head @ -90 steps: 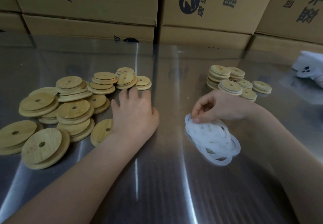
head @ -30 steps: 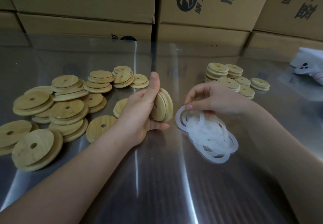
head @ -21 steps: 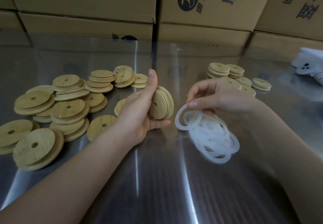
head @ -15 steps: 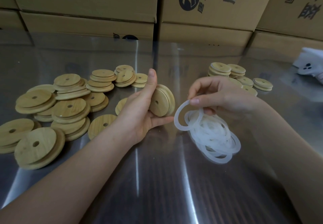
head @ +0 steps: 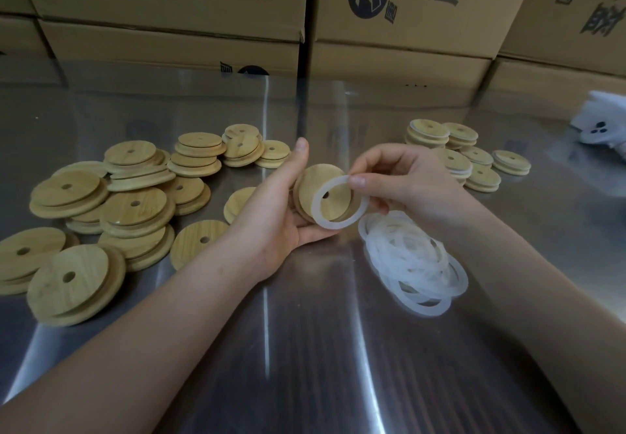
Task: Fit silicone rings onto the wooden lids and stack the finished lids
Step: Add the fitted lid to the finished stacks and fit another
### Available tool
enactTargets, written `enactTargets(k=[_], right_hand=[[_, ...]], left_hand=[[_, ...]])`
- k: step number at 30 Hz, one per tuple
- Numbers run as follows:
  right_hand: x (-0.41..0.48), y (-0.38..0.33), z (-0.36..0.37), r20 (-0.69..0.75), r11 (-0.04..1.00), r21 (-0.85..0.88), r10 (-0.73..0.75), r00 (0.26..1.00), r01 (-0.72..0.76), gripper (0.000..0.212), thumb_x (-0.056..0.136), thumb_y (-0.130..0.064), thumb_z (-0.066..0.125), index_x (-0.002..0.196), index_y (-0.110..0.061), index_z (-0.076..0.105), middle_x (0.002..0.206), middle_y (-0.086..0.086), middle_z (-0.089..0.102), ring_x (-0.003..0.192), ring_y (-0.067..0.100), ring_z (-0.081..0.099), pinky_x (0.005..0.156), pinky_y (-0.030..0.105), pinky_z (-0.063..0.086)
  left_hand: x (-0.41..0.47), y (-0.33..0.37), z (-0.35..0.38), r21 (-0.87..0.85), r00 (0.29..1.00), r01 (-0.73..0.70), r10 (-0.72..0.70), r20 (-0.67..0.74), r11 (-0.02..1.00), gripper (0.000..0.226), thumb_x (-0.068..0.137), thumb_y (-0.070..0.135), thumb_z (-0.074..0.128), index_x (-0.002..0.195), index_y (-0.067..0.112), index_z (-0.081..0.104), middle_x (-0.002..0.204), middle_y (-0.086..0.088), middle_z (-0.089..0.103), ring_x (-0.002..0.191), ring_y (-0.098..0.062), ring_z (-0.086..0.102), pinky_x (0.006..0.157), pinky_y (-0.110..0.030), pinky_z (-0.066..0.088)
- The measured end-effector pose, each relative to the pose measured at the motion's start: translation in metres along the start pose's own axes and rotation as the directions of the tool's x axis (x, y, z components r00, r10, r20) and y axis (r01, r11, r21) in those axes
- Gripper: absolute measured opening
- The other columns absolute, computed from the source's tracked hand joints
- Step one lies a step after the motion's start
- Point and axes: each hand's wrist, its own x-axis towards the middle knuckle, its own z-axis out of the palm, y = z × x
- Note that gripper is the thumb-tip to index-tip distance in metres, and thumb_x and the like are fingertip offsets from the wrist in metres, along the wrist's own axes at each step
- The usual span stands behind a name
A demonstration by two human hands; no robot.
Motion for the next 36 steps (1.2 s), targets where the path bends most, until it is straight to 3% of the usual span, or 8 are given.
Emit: enactTargets(k=[7,11,14,23,26,29,32,36], right_hand=[[0.000,0.000,0.006,-0.151,0.999,-0.048,-0.032,0.988,0.025,0.010,0.085,-0.009,0.072,0.079,-0.017,0.074,0.067,0.000,0.066,0.056,0.010,0.052,0.048,0.020,0.044],[0.000,0.001,0.008,-0.207,0.997,-0.073,-0.052,0.977,0.038,0.015,0.084,-0.009,0.073,0.076,-0.023,0.075,0.070,-0.002,0.068,0.060,0.008,0.054,0.052,0.019,0.045],[0.002,0.001,0.007,-0.250,0.994,-0.100,-0.072,0.966,0.048,0.014,0.082,-0.009,0.075,0.077,-0.022,0.074,0.076,-0.001,0.071,0.071,0.012,0.061,0.062,0.020,0.051],[0.003,0.007,0.010,-0.268,0.991,-0.124,-0.079,0.960,0.047,0.011,0.084,-0.007,0.073,0.081,-0.017,0.073,0.080,0.000,0.072,0.079,0.013,0.065,0.076,0.024,0.053],[0.003,0.009,0.010,-0.274,0.992,-0.118,-0.078,0.959,0.047,0.011,0.084,-0.007,0.073,0.080,-0.018,0.073,0.080,0.001,0.072,0.080,0.015,0.065,0.079,0.029,0.055],[0.005,0.011,0.010,-0.288,0.992,-0.120,-0.074,0.955,0.040,0.011,0.084,-0.008,0.074,0.081,-0.018,0.073,0.082,0.004,0.072,0.082,0.019,0.066,0.084,0.036,0.057],[0.005,0.012,0.010,-0.288,0.993,-0.110,-0.068,0.955,0.038,0.010,0.085,-0.009,0.073,0.081,-0.018,0.073,0.081,0.002,0.073,0.080,0.017,0.067,0.079,0.032,0.056],[0.005,0.012,0.011,-0.263,0.993,-0.106,-0.075,0.962,0.049,0.012,0.086,-0.008,0.071,0.081,-0.019,0.073,0.079,0.000,0.072,0.076,0.014,0.067,0.070,0.024,0.053]], left_hand=[[-0.001,-0.005,0.003,0.163,0.994,-0.099,0.089,0.062,0.982,0.057,0.075,0.057,0.065,0.117,0.019,0.069,0.111,-0.001,0.074,0.104,-0.018,0.070,0.084,-0.040,0.060],[0.000,-0.011,0.004,0.258,0.985,-0.172,0.163,0.056,0.951,0.032,0.083,0.026,0.074,0.115,0.023,0.069,0.110,-0.003,0.073,0.104,-0.017,0.070,0.082,-0.037,0.060],[0.001,-0.015,0.004,0.299,0.973,-0.230,0.218,0.073,0.926,0.029,0.090,0.010,0.068,0.116,0.024,0.066,0.107,-0.003,0.074,0.101,-0.015,0.071,0.081,-0.034,0.061],[0.004,-0.017,0.003,0.355,0.949,-0.314,0.303,0.089,0.880,0.030,0.097,0.011,0.058,0.118,0.030,0.066,0.103,0.006,0.075,0.100,-0.008,0.070,0.083,-0.030,0.060],[0.004,-0.017,0.002,0.369,0.939,-0.339,0.335,0.077,0.866,0.035,0.097,0.011,0.057,0.128,0.028,0.061,0.109,0.007,0.073,0.102,-0.006,0.069,0.084,-0.031,0.059],[0.004,-0.017,0.003,0.413,0.903,-0.412,0.423,0.071,0.812,0.036,0.097,0.010,0.057,0.123,0.035,0.058,0.111,0.008,0.070,0.101,-0.005,0.068,0.081,-0.033,0.061],[0.001,-0.016,0.004,0.470,0.854,-0.495,0.510,0.106,0.731,0.036,0.097,0.008,0.056,0.123,0.033,0.056,0.111,0.004,0.069,0.102,-0.011,0.068,0.077,-0.034,0.061],[-0.003,-0.016,0.006,0.531,0.800,-0.557,0.584,0.137,0.639,0.024,0.098,0.014,0.056,0.115,0.030,0.054,0.103,-0.004,0.069,0.097,-0.021,0.068,0.081,-0.052,0.058]])
